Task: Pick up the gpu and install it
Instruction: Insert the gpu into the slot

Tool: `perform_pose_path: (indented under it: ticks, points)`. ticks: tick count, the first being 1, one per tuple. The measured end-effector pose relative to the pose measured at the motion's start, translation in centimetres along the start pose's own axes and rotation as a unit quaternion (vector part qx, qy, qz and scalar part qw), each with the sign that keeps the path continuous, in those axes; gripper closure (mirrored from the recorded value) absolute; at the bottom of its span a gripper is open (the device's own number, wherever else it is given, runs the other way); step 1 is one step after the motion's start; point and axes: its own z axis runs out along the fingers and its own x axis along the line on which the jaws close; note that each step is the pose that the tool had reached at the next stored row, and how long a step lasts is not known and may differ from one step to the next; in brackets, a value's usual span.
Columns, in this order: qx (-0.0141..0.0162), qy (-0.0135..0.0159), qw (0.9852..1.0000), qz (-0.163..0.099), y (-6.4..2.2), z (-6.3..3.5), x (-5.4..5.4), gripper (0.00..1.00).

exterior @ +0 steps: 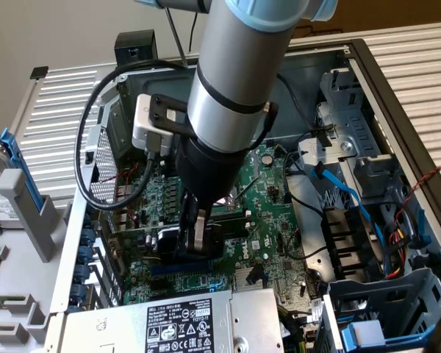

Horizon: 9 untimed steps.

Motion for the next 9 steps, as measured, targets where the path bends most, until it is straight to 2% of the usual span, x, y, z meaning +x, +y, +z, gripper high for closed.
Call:
perform_pose_path:
  ticks: [9]
  points:
    - [-0.0001, 0.0005, 1.0, -0.001, 0.03, 0.03, 0.0, 0.71]
